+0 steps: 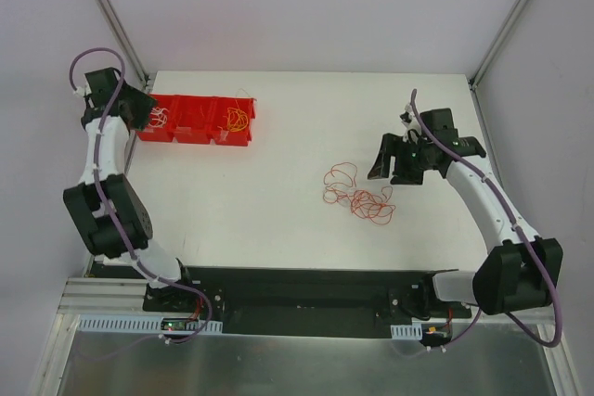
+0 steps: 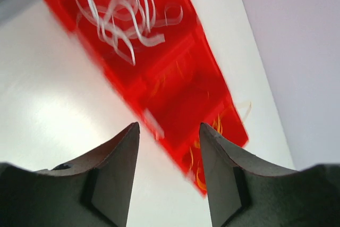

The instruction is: Untangle the cables

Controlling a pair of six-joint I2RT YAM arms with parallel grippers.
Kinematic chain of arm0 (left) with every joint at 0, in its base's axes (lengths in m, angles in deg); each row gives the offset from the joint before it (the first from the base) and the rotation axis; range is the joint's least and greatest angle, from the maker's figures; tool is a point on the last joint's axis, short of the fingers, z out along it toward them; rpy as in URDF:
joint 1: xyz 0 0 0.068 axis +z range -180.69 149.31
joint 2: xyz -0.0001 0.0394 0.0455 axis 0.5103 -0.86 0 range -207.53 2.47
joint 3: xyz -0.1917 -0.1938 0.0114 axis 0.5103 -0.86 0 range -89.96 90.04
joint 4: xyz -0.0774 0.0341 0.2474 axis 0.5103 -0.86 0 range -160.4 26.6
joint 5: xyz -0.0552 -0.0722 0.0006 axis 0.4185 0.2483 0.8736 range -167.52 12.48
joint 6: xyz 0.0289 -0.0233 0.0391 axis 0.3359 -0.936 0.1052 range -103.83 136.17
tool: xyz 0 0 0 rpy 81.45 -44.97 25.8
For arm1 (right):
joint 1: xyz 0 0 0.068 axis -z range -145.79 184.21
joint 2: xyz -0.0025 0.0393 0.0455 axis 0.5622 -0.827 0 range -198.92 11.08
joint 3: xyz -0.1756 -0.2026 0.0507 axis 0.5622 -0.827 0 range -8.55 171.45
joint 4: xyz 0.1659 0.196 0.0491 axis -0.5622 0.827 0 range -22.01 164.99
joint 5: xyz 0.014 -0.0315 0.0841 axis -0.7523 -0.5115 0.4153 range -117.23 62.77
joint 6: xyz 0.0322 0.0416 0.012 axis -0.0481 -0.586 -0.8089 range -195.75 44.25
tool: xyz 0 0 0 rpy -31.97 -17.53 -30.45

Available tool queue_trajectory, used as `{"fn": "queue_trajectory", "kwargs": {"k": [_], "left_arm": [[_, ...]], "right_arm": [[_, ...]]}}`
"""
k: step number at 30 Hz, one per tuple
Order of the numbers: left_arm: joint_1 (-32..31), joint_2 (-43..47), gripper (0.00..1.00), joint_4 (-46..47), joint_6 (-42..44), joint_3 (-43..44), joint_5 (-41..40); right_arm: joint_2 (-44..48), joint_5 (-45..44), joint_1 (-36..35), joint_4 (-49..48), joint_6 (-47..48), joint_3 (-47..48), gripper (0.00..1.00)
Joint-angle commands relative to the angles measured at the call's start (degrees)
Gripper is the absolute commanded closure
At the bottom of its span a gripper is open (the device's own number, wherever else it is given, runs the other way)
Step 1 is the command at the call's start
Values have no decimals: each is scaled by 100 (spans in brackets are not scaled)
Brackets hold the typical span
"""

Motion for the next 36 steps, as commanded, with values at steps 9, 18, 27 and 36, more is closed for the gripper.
{"fn": "queue_trajectory", "kwargs": {"k": [9, 18, 27, 36], "left_arm": [[-4058, 3111, 52, -222, 291, -3209, 424], [-6866, 2339, 51, -757, 1213, -2183, -412], [-7587, 2162, 51, -1197, 1407, -1742, -1211], [-7693, 2813, 51, -1355, 959, -2119, -1661]], "right_arm": [[-359, 393, -160, -320, -577, -892, 27], [-1185, 525, -274, -521, -1058, -575, 37], [-1633, -458, -784, -979, -2325, -426, 41], [-1766, -1277, -864, -908, -2607, -320, 80]]}}
